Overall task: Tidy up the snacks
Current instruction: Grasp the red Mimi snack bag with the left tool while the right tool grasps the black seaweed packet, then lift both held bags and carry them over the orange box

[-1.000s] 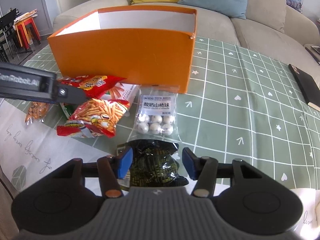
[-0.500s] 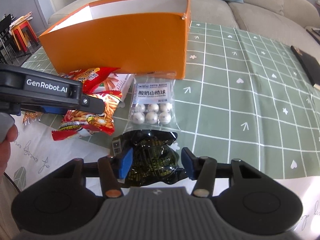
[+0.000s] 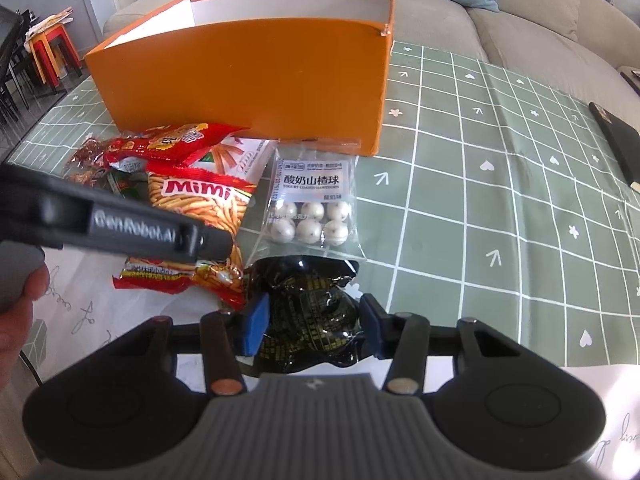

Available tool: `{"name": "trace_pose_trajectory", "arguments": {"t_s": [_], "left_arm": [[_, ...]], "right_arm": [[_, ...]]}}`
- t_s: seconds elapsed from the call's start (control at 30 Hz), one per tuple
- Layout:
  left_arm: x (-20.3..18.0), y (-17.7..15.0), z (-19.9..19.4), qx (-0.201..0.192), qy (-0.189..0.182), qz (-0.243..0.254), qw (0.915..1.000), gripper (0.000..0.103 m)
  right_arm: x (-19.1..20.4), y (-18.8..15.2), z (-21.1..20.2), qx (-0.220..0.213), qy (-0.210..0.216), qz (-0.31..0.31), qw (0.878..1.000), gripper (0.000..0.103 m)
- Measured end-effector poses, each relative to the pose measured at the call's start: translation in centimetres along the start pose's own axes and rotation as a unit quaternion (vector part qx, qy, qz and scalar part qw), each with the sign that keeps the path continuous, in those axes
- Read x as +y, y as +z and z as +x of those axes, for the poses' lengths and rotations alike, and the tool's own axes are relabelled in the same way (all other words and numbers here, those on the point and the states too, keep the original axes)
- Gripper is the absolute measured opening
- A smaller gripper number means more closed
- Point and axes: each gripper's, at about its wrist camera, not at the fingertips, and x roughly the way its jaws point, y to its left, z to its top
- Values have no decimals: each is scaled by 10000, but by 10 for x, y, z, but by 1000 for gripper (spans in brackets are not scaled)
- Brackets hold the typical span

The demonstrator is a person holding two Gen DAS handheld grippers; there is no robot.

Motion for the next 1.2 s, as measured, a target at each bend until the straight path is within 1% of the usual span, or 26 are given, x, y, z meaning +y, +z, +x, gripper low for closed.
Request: {"name": "trace_pose_trajectory", "arguments": {"t_s": [0.03, 0.1, 0.2, 0.27, 0.33, 0.37, 0.6, 0.9, 1.1, 1.2], "left_arm": [[1, -1, -1, -17, -37, -49, 10000, 53], [1, -3, -5, -73, 21, 5, 10000, 49], [-2, -8, -12, -157, 165, 167, 9996, 47], [-1, -11, -17, -159, 138, 157, 9997, 46], [1, -14, -24, -183, 148, 160, 9996, 45], [2, -13, -27, -203, 160, 158, 9995, 45], [3, -16, -57, -386, 226, 240, 9987, 45], [16, -20, -88, -611, 353, 230, 9972, 45], [22, -15, -105, -911, 589, 321, 9936, 45], [30, -7, -113, -1032, 578, 223, 9927, 45]], "right_arm": [[0, 0, 0, 0, 7, 17, 10000, 46], [-2, -1, -2, -6, 22, 75, 10000, 45], [-1, -2, -4, -25, 14, 38, 10000, 44], [2, -2, -5, -62, 5, -20, 10000, 41], [5, 0, -7, -96, -24, -106, 9999, 41], [7, 0, -9, -105, -17, -133, 9999, 38], [11, 1, -18, -155, -2, -167, 9997, 37], [24, 8, -39, -382, 70, -311, 9988, 37], [31, 20, -61, -681, 185, -354, 9969, 36], [33, 31, -72, -869, 260, -360, 9952, 36]]}}
